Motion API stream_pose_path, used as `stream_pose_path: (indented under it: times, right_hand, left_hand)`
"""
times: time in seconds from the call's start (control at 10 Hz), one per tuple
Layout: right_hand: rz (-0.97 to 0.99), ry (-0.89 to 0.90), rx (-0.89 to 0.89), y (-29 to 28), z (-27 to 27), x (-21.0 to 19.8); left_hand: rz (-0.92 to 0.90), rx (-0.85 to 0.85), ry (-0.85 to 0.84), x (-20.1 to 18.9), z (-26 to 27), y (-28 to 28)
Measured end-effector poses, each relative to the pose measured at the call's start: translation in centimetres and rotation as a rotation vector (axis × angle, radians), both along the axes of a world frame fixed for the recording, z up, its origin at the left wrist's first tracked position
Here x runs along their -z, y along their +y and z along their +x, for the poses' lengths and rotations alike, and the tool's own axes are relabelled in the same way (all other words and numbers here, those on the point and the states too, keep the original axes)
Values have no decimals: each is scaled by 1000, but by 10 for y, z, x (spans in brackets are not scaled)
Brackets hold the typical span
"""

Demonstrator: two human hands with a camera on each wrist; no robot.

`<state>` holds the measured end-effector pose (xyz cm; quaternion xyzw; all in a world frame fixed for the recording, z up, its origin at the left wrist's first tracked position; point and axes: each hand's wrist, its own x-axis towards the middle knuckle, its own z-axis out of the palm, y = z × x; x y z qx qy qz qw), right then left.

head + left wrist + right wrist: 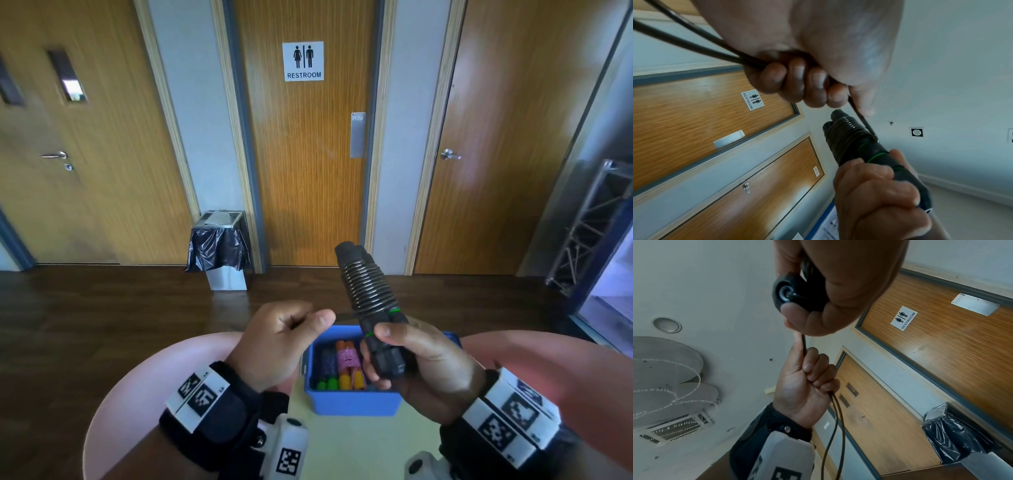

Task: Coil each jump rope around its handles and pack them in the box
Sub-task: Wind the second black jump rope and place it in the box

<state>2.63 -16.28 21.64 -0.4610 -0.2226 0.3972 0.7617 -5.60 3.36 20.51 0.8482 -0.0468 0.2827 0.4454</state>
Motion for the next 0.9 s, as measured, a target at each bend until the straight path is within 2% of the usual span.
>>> stream_pose_path:
  times: [0.2,0.3,0.4,0.5,0.6,0.8,0.9]
  right_hand:
    - [-39,-67,83,-1,-2,7]
    - [-25,-83,63,-1,-6,5]
    - [33,-21,-5,3,-13,0]
    - [98,160,-102,8,-19,-3]
    - [126,335,-237,12,-26,-6]
    - [195,517,-389,12,-25,-5]
    - [243,509,-459,12,-21,2]
  left_hand:
    - [-40,-31,-56,3,-8,-5]
    - [-90,-53,-49,9,-8,-2]
    - [-272,-22,-14,16,-3,-12]
    - [-556,108,88,27,5,-23]
    - [-707,185,138,32,9,-29]
    - [-695,247,79,26,15,-39]
    - [-708,357,113,19,14,-42]
